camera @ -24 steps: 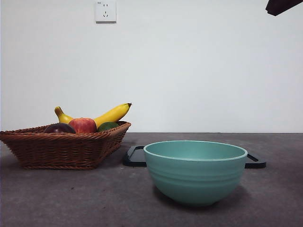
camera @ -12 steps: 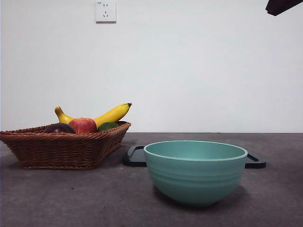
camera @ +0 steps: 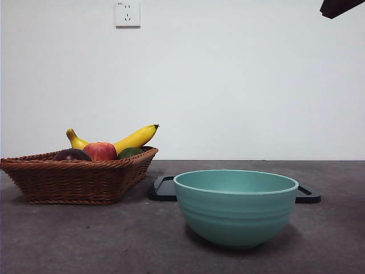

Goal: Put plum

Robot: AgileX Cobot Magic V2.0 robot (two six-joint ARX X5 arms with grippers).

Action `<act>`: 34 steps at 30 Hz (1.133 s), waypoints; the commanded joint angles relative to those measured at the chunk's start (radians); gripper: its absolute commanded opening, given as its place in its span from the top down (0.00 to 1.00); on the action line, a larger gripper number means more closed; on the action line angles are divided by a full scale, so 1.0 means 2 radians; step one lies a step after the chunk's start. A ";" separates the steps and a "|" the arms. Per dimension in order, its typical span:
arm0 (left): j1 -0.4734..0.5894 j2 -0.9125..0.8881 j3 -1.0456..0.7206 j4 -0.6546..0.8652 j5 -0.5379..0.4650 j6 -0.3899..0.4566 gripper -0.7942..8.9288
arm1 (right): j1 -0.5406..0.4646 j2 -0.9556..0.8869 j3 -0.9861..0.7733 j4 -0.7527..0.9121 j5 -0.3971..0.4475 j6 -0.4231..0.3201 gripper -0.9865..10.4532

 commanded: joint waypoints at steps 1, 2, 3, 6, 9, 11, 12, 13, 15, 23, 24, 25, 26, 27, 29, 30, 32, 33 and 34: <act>0.002 -0.001 -0.003 -0.004 -0.002 -0.006 0.91 | 0.003 0.002 0.008 0.005 0.000 -0.004 0.91; 0.002 -0.001 -0.004 -0.010 -0.002 -0.006 0.91 | 0.003 0.002 0.008 0.005 0.000 -0.004 0.91; 0.003 -0.001 -0.005 -0.012 -0.002 -0.006 0.91 | 0.003 0.002 0.008 0.005 0.000 -0.004 0.91; 0.009 -0.001 -0.013 -0.014 -0.002 -0.014 0.91 | 0.003 0.002 0.008 0.005 0.000 -0.004 0.91; 0.012 -0.001 -0.016 -0.012 -0.002 -0.020 0.91 | 0.003 0.002 0.008 0.005 0.000 -0.004 0.91; 0.014 -0.001 -0.016 -0.011 -0.002 -0.022 0.91 | 0.003 0.002 0.008 0.005 0.000 -0.004 0.91; 0.014 -0.001 -0.016 -0.011 -0.002 -0.023 0.91 | 0.003 0.002 0.008 0.005 0.000 -0.004 0.91; 0.014 -0.001 -0.016 -0.011 -0.002 -0.026 0.91 | 0.003 0.002 0.008 0.005 0.000 -0.004 0.91; 0.014 -0.001 -0.016 -0.011 -0.002 -0.027 0.91 | 0.003 0.002 0.008 0.005 0.000 -0.004 0.91; 0.014 -0.001 -0.016 -0.011 -0.002 -0.027 0.91 | 0.003 0.002 0.008 0.005 0.000 -0.004 0.91; 0.014 -0.001 -0.016 -0.011 -0.002 -0.027 0.91 | 0.003 0.002 0.008 0.005 0.000 -0.004 0.91; 0.014 -0.001 -0.016 -0.011 -0.002 -0.027 0.91 | 0.003 0.002 0.008 0.005 0.000 -0.004 0.91; 0.014 -0.001 -0.016 -0.011 -0.002 -0.027 0.91 | 0.003 0.002 0.008 0.005 0.000 -0.004 0.91; 0.014 -0.001 -0.016 -0.011 -0.002 -0.027 0.91 | 0.003 0.002 0.008 0.005 0.000 -0.004 0.91; 0.014 -0.001 -0.016 -0.011 -0.002 -0.027 0.91 | 0.003 0.002 0.008 0.005 0.000 -0.004 0.91; 0.014 -0.001 -0.016 -0.011 -0.002 -0.027 0.91 | 0.003 0.002 0.008 0.005 0.000 -0.004 0.91; 0.014 -0.001 -0.016 -0.011 -0.002 -0.027 0.91 | 0.003 0.002 0.008 0.005 0.000 -0.004 0.91; 0.014 -0.001 -0.016 -0.011 -0.002 -0.027 0.91 | 0.003 0.002 0.008 0.005 0.000 -0.004 0.91; 0.014 -0.001 -0.016 -0.011 -0.002 -0.027 0.91 | 0.003 0.002 0.008 0.005 0.000 -0.004 0.91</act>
